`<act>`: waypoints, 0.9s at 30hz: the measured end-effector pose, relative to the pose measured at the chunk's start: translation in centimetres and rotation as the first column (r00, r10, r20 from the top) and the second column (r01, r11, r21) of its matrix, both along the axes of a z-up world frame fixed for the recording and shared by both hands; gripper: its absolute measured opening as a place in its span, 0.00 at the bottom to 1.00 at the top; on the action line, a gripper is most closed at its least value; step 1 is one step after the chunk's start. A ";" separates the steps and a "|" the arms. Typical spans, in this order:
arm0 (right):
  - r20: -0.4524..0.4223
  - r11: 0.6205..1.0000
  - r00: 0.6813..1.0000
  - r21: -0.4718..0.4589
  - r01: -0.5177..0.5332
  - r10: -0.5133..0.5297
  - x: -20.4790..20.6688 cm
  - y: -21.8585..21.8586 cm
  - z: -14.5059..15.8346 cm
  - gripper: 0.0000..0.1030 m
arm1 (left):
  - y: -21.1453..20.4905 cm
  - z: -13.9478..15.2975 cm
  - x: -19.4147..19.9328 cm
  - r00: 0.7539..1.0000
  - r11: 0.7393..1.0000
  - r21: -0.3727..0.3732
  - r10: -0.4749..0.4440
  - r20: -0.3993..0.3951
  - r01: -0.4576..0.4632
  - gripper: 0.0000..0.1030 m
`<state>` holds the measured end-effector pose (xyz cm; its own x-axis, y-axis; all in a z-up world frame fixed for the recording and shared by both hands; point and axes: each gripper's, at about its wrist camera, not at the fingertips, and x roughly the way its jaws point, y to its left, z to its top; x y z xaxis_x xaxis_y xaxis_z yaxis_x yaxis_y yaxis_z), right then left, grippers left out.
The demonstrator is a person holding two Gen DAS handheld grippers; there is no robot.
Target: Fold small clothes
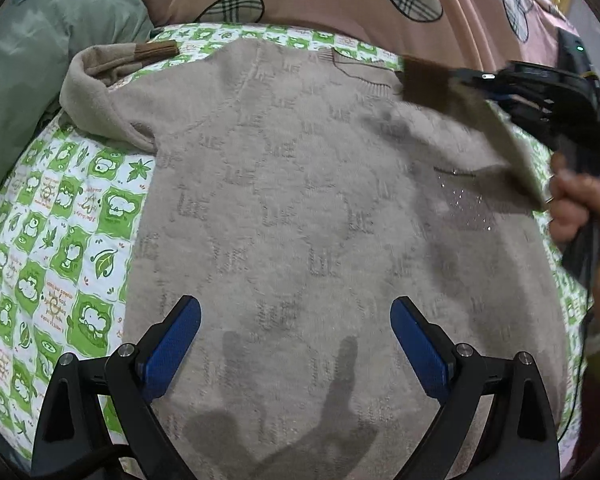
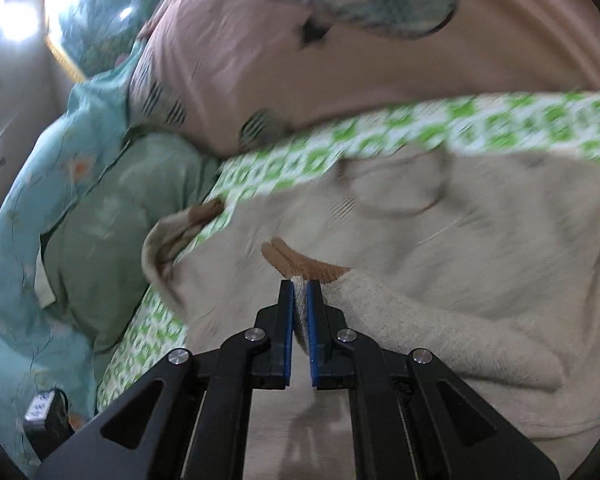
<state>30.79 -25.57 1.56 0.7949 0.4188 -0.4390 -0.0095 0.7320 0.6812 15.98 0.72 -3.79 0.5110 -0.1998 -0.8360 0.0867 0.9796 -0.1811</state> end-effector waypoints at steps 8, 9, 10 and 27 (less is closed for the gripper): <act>-0.069 0.990 0.988 0.052 -0.132 0.136 0.1 4.5 -3.9 0.26 | 3.1 -0.4 1.3 1.000 0.995 -0.096 0.014 -0.016 -0.016 0.94; -0.060 0.990 0.989 0.056 -0.133 0.136 -0.4 4.6 -3.9 0.33 | 3.3 -0.4 1.7 1.000 0.994 -0.110 0.010 -0.018 -0.012 0.94; -0.048 0.990 0.990 0.058 -0.132 0.135 -0.9 4.5 -3.8 0.35 | 3.4 -0.5 2.3 1.000 0.991 -0.130 0.004 -0.021 -0.007 0.94; -0.038 0.973 0.982 0.131 0.191 -0.187 -14.9 -3.9 -3.7 0.36 | -2.0 -3.3 22.5 0.946 0.930 -0.281 -0.287 -0.150 0.237 0.68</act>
